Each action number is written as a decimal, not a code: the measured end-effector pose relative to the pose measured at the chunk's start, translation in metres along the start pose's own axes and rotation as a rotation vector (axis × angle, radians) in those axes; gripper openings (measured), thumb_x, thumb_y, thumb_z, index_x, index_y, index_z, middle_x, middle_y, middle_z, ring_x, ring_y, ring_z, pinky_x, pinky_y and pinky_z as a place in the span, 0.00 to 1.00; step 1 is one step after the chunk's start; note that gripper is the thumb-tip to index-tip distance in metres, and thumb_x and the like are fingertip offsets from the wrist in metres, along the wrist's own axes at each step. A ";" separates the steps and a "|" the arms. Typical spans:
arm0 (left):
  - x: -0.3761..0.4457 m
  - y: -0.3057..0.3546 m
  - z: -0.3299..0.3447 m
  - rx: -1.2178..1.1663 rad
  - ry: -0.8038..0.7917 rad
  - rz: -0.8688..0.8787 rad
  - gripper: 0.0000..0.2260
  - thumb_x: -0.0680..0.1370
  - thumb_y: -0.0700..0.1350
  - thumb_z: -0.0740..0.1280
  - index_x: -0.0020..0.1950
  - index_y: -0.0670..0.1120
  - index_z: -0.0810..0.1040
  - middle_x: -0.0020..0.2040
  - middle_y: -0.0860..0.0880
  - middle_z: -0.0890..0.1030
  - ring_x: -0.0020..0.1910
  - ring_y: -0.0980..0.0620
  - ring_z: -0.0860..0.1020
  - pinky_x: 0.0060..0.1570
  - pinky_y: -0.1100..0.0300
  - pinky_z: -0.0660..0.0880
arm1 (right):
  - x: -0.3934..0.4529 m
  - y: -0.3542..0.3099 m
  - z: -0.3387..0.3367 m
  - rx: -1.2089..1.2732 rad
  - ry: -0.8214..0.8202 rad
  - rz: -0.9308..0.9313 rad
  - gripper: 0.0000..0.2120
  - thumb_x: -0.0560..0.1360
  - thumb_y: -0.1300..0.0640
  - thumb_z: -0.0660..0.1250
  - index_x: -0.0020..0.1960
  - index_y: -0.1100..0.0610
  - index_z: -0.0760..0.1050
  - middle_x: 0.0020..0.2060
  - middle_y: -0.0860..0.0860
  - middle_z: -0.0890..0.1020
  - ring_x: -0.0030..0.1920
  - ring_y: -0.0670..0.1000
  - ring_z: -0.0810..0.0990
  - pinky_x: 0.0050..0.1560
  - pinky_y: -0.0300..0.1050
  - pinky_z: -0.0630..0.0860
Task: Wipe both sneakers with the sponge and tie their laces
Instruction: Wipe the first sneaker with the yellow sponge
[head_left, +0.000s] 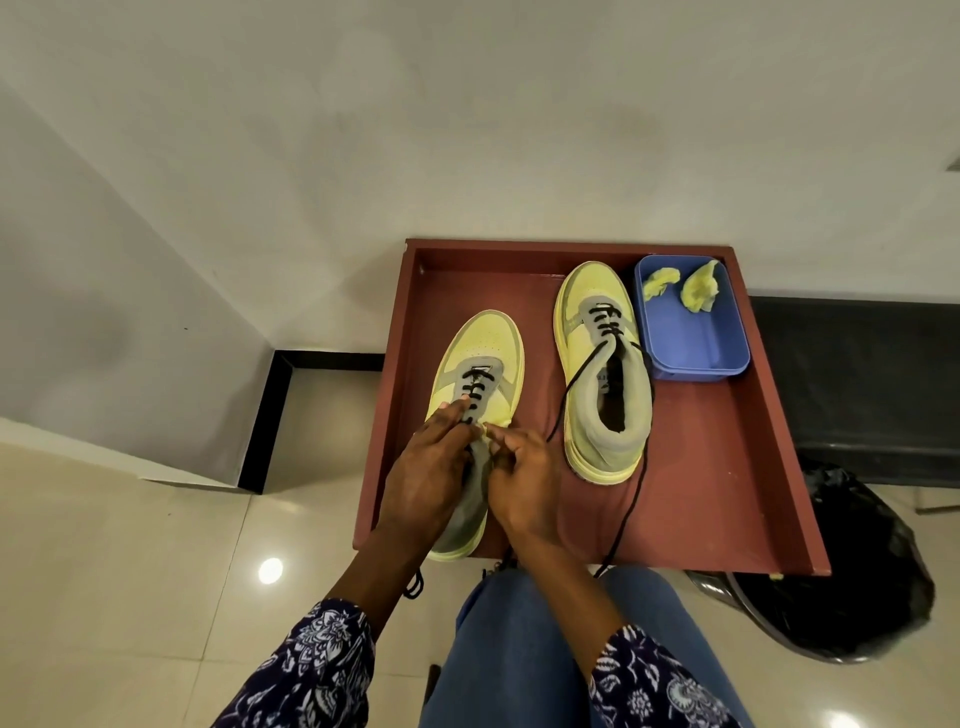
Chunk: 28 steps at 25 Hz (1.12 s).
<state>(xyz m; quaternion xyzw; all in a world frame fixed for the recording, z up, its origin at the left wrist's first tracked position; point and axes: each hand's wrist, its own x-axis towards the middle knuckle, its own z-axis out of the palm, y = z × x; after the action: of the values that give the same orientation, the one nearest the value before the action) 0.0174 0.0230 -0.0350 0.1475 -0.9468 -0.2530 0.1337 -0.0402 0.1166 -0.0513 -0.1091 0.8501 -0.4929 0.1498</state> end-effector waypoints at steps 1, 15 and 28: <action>0.000 -0.001 0.000 0.000 0.000 0.002 0.19 0.75 0.46 0.53 0.52 0.40 0.80 0.61 0.39 0.77 0.59 0.39 0.77 0.54 0.53 0.72 | -0.003 0.002 0.000 0.021 0.010 0.000 0.16 0.74 0.69 0.62 0.57 0.58 0.79 0.47 0.50 0.78 0.47 0.44 0.74 0.47 0.21 0.65; -0.001 -0.004 0.004 0.005 0.028 0.037 0.16 0.74 0.43 0.56 0.51 0.41 0.81 0.60 0.40 0.78 0.60 0.42 0.77 0.54 0.47 0.76 | 0.055 -0.005 0.006 -0.096 0.215 -0.119 0.15 0.73 0.70 0.61 0.57 0.62 0.79 0.44 0.62 0.79 0.45 0.60 0.78 0.46 0.36 0.67; -0.001 -0.002 0.004 0.031 0.041 0.054 0.17 0.73 0.44 0.56 0.50 0.40 0.81 0.59 0.39 0.78 0.59 0.40 0.77 0.51 0.46 0.77 | 0.059 0.004 0.005 -0.198 0.139 -0.212 0.16 0.69 0.75 0.61 0.53 0.65 0.80 0.43 0.63 0.81 0.45 0.61 0.79 0.46 0.38 0.67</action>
<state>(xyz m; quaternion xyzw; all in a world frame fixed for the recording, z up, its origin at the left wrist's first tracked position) 0.0177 0.0232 -0.0399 0.1290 -0.9513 -0.2314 0.1574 -0.0938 0.0949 -0.0653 -0.1782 0.8865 -0.4262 0.0264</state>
